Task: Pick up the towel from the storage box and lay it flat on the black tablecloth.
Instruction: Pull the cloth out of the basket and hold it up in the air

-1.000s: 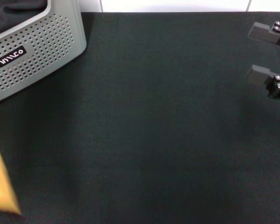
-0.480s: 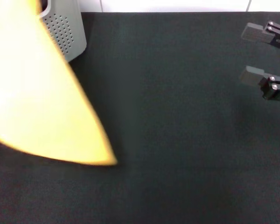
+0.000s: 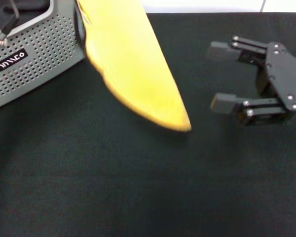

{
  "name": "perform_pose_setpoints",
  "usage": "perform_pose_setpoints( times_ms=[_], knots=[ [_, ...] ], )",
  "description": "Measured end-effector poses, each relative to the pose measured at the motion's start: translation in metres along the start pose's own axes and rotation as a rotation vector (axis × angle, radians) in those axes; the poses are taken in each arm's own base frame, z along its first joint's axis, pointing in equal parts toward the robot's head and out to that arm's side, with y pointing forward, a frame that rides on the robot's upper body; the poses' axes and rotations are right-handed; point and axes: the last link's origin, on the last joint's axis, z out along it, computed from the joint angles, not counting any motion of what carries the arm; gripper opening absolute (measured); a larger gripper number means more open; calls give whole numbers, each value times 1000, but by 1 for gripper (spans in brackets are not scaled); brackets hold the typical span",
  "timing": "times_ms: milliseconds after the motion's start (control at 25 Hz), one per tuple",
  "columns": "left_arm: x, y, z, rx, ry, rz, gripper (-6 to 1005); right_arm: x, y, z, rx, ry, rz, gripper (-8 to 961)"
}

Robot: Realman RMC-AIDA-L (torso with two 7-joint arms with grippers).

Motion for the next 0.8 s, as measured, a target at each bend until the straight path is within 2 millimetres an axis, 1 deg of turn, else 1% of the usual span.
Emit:
perform_pose_setpoints(
  times_ms=[120, 320, 440, 600, 800],
  knots=[
    [2, -2, 1, 15, 22, 0, 4, 1, 0, 2, -7, 6, -2, 860],
    [7, -8, -5, 100, 96, -1, 4, 3, 2, 0, -3, 4, -3, 859],
    [6, -7, -3, 124, 130, 10, 4, 5, 3, 1, -8, 6, 8, 859],
    [6, -6, 2, 125, 156, 28, 4, 11, 3, 12, -49, 19, 38, 859],
    [6, -8, 9, 128, 179, 29, 4, 20, 11, 28, -143, 60, 57, 859]
  ],
)
